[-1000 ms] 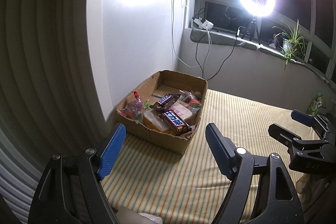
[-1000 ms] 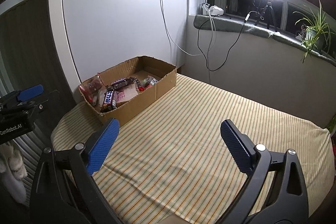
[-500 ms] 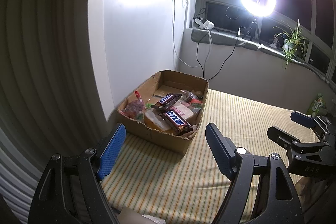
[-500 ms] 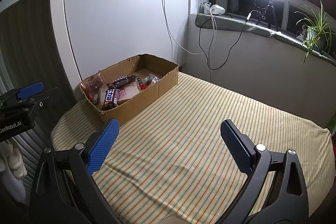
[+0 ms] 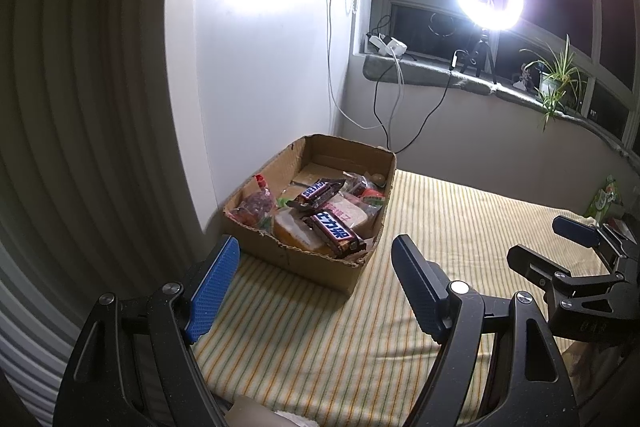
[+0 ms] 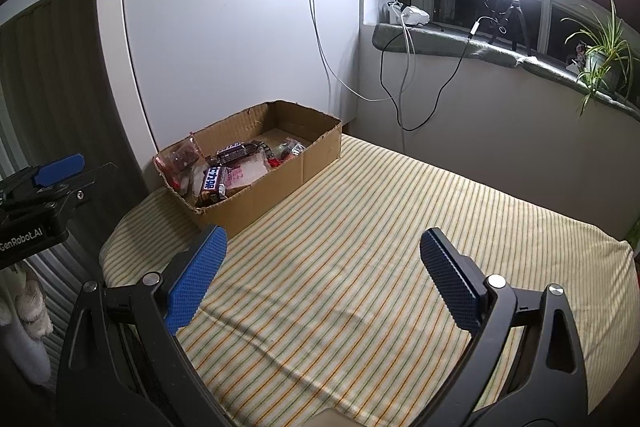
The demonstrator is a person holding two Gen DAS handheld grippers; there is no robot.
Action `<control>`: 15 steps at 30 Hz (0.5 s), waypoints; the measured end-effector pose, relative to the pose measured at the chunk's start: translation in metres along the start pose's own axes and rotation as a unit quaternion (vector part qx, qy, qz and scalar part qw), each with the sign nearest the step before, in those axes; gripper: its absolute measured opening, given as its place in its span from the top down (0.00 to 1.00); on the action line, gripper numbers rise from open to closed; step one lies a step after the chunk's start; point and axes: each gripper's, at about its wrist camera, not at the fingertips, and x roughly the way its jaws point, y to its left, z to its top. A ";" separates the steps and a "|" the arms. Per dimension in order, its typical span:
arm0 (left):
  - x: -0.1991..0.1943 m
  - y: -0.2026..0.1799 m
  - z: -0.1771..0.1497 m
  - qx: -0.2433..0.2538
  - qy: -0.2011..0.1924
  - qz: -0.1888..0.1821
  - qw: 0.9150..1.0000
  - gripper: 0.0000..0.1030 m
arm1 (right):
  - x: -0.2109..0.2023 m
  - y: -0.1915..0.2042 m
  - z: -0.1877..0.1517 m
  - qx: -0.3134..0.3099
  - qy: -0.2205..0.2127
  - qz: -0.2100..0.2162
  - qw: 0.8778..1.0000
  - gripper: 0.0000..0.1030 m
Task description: Organize snacks
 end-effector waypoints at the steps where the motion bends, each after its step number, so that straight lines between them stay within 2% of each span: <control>1: 0.000 0.000 0.000 0.000 0.000 0.001 1.000 0.24 | 0.000 0.000 0.000 0.001 0.001 0.000 1.000 0.04; 15: 0.001 -0.004 -0.001 0.005 -0.002 0.006 1.000 0.24 | 0.003 -0.002 -0.005 0.009 0.007 -0.004 1.000 0.04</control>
